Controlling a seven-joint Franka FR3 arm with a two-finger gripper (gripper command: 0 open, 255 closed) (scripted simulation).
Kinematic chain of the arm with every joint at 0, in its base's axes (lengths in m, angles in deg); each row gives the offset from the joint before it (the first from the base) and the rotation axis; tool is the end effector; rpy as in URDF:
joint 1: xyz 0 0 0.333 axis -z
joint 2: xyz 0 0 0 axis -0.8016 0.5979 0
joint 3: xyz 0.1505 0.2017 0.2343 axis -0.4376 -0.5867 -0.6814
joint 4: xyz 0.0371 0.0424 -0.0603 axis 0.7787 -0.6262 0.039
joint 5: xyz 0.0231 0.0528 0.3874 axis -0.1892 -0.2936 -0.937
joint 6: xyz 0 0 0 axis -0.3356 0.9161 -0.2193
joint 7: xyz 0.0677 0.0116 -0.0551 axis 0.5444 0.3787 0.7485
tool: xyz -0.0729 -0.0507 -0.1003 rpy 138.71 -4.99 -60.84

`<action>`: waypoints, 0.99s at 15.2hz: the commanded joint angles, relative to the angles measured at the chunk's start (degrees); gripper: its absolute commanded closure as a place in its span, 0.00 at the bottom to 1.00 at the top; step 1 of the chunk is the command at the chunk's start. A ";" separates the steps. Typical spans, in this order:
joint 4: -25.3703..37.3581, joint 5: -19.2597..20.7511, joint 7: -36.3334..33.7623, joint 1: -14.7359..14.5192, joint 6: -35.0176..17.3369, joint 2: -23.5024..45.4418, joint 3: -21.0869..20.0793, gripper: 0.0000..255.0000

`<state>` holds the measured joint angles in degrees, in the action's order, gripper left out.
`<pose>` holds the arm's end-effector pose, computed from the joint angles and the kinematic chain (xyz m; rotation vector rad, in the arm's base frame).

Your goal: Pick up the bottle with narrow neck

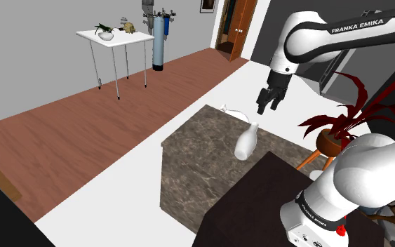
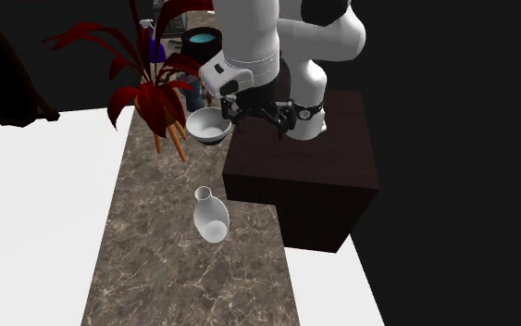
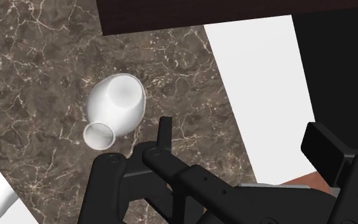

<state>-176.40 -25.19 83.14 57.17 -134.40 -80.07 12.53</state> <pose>0.3143 -0.1222 0.4178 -3.0758 0.2324 0.1694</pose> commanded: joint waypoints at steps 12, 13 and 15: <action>3.22 -2.36 14.56 0.75 -26.32 27.06 11.19 0.00; 4.08 -3.73 16.28 0.72 -28.00 29.57 11.80 0.00; 6.07 -7.12 20.08 0.95 -31.07 34.72 12.55 0.00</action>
<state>-171.33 -30.46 101.00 58.01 -163.53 -48.28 24.56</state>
